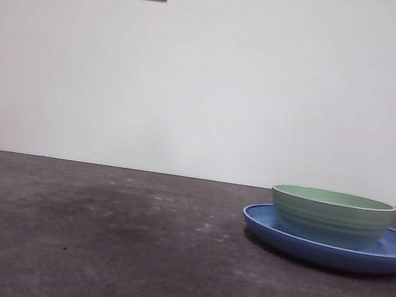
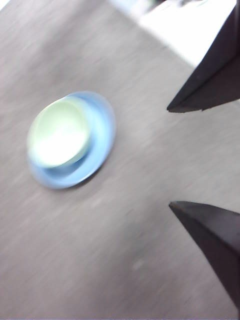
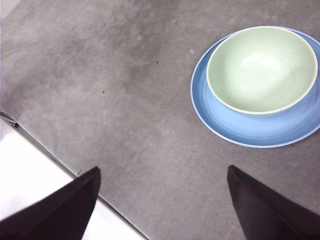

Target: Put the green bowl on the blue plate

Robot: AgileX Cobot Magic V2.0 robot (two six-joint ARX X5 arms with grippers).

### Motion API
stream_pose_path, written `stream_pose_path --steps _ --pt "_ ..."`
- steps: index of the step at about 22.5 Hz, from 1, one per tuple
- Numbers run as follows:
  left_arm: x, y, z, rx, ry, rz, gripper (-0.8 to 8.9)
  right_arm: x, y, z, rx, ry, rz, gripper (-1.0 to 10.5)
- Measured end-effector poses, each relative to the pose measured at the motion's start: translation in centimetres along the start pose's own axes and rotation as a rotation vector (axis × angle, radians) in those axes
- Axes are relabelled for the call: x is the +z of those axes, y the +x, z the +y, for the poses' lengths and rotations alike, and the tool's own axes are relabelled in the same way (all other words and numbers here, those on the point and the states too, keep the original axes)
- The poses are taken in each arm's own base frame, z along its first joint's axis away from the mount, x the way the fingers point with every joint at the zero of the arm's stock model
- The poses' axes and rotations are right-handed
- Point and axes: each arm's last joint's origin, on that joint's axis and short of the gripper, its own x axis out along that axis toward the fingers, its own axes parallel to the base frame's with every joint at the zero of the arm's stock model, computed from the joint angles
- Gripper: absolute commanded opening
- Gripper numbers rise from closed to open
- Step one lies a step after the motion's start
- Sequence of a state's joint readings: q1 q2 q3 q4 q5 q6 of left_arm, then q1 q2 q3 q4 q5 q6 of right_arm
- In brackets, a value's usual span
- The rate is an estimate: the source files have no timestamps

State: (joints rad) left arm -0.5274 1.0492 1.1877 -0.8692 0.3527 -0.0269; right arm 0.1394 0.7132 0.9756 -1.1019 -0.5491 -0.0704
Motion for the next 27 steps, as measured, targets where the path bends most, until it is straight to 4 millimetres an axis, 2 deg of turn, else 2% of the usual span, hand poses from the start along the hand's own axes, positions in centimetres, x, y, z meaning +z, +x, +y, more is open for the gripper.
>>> stream_pose_path --steps 5,8,15,21,22,24,27 --pt "-3.7 -0.3 -0.4 -0.132 0.025 0.013 2.8 0.0 0.0 0.0 0.0 0.0 0.0 4.1" --pt "-5.0 -0.5 -0.4 -0.145 0.036 0.013 2.8 0.0 0.0 0.0 0.0 0.003 0.0 4.1" --pt "-5.1 -0.9 -0.6 -0.147 0.054 -0.013 2.8 0.0 0.0 -0.2 -0.066 0.064 0.003 4.1" --pt "-5.1 -0.9 -0.6 -0.148 0.054 -0.013 2.8 0.2 -0.1 -1.2 -0.37 0.172 -0.023 4.0" --pt "-5.1 -0.9 -0.6 -0.148 0.056 -0.013 2.8 0.5 0.0 -1.4 -0.412 0.184 -0.043 3.7" --pt "-5.1 -0.9 -0.6 -0.148 0.061 -0.013 2.8 0.8 0.6 -2.1 -0.45 0.211 -0.075 3.0" --pt "-5.1 -0.9 -0.6 -0.148 0.063 -0.013 2.8 1.0 2.4 -3.7 -0.457 0.257 -0.08 2.9"
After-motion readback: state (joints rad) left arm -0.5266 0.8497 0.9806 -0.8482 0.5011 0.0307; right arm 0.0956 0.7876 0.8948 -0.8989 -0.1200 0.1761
